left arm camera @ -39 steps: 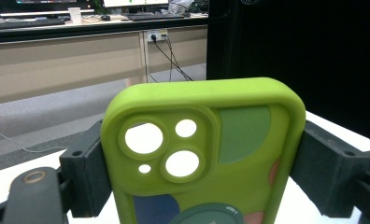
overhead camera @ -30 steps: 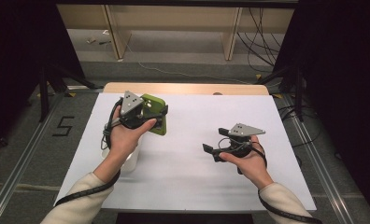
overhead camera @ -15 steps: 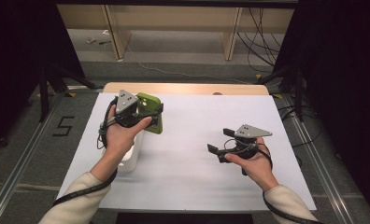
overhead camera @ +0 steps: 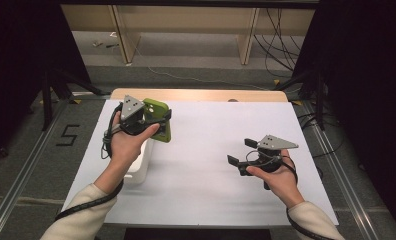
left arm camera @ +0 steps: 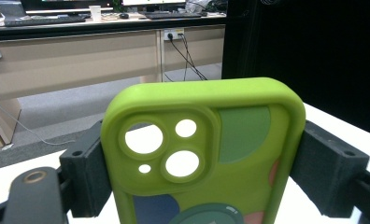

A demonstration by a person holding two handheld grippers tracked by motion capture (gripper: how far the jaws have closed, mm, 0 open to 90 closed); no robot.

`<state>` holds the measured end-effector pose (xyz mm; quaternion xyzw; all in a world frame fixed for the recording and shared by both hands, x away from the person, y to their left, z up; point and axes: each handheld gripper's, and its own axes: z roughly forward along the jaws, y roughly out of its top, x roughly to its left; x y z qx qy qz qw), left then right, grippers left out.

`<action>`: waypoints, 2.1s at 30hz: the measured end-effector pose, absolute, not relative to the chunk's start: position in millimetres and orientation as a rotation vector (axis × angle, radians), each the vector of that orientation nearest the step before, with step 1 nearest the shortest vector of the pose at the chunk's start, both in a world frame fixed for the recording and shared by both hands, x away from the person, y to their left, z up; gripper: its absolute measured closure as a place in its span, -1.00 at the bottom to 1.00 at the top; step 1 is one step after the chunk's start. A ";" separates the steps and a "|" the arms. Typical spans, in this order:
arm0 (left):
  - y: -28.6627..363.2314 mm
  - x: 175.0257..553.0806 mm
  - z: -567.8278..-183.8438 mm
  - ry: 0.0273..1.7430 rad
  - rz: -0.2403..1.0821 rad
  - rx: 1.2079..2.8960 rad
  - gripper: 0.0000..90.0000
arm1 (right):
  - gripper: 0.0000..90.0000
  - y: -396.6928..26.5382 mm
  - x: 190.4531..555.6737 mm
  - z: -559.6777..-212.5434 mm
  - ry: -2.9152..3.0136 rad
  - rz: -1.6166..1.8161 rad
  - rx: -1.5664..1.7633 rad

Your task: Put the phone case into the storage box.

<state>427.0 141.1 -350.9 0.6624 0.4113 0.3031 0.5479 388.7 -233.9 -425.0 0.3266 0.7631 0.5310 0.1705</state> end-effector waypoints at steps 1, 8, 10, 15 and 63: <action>141.9 427.1 -350.6 0.975 0.723 1.570 -0.64 | -0.80 -234.6 388.3 -425.0 2.167 1.509 0.931; 145.3 428.2 -350.0 0.983 0.733 1.566 -0.64 | -0.80 -239.3 386.7 -425.3 2.158 1.505 0.937; 147.2 428.9 -350.1 0.988 0.736 1.564 -0.64 | -0.80 -240.4 386.4 -425.0 2.156 1.503 0.941; 149.3 430.0 -350.0 0.992 0.739 1.562 -0.64 | -0.80 -242.0 385.9 -425.0 2.155 1.504 0.941; 175.8 438.3 -346.7 1.052 0.787 1.522 -0.64 | -0.80 -254.6 381.5 -424.4 2.135 1.503 0.960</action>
